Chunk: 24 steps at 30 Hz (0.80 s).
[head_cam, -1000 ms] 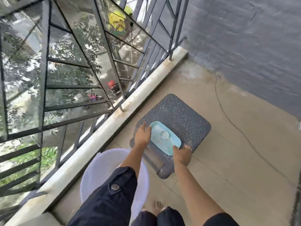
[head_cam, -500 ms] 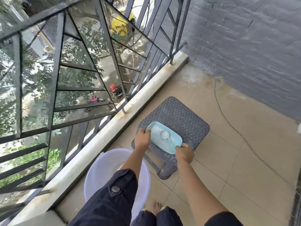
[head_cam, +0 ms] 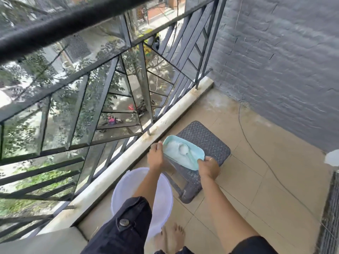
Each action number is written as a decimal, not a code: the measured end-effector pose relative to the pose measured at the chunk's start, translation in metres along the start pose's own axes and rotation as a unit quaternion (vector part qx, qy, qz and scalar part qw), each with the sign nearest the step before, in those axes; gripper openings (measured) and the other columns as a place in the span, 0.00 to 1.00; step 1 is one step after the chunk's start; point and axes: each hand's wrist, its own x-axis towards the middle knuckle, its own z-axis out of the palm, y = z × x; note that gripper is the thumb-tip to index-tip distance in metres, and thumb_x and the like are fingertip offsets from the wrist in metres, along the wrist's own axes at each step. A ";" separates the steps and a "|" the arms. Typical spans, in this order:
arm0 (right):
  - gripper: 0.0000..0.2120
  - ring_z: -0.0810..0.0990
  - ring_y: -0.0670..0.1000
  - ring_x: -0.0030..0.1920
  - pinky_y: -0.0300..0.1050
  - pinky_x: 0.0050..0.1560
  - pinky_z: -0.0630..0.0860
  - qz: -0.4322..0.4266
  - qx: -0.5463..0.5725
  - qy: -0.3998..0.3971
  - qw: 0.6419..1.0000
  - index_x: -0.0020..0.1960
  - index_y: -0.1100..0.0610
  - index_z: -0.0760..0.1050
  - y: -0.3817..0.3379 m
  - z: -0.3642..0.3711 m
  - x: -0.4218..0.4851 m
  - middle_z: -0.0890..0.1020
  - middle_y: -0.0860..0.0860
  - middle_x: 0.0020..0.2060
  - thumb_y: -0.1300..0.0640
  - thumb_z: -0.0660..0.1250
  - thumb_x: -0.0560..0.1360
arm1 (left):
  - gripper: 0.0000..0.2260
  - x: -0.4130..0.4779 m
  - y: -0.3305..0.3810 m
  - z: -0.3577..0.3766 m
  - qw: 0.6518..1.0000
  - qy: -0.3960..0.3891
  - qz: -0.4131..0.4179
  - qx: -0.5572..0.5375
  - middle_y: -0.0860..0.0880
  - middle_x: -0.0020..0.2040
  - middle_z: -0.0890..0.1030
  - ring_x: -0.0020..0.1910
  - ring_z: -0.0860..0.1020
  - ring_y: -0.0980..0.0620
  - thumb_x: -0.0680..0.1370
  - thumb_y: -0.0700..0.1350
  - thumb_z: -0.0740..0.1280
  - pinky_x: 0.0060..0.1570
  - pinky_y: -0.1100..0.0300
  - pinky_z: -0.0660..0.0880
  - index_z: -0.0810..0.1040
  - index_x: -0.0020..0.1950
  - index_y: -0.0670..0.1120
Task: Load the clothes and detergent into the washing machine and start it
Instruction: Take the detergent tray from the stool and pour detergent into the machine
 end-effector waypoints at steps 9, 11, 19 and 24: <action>0.12 0.82 0.58 0.49 0.39 0.39 0.72 -0.108 -0.033 -0.019 0.993 0.54 0.62 0.81 -0.039 -0.026 -0.075 0.85 0.58 0.49 0.62 0.65 0.72 | 0.19 -0.055 0.021 -0.056 0.993 0.113 -0.016 -0.039 0.38 0.61 0.77 0.61 0.73 0.40 0.83 0.48 0.53 0.58 0.54 0.66 0.74 0.62 0.36; 0.12 0.83 0.58 0.48 0.41 0.41 0.75 -0.123 -0.028 -0.023 0.992 0.53 0.62 0.81 -0.045 -0.029 -0.089 0.85 0.58 0.49 0.62 0.65 0.72 | 0.20 -0.065 0.024 -0.065 0.990 0.131 -0.013 -0.045 0.38 0.59 0.78 0.60 0.74 0.41 0.82 0.50 0.53 0.55 0.55 0.67 0.76 0.60 0.37; 0.11 0.82 0.59 0.49 0.40 0.39 0.71 -0.174 -0.031 -0.051 0.983 0.53 0.62 0.81 -0.060 -0.050 -0.141 0.84 0.58 0.49 0.61 0.65 0.73 | 0.22 -0.118 0.029 -0.101 0.976 0.190 -0.009 -0.106 0.37 0.60 0.77 0.61 0.74 0.40 0.81 0.54 0.54 0.59 0.52 0.68 0.75 0.59 0.38; 0.10 0.82 0.60 0.46 0.47 0.41 0.77 -0.237 -0.034 -0.064 0.969 0.48 0.62 0.81 -0.060 -0.061 -0.174 0.85 0.59 0.45 0.61 0.65 0.70 | 0.20 -0.163 0.018 -0.121 0.963 0.234 0.021 -0.130 0.39 0.61 0.77 0.61 0.74 0.41 0.82 0.54 0.53 0.59 0.53 0.67 0.74 0.60 0.41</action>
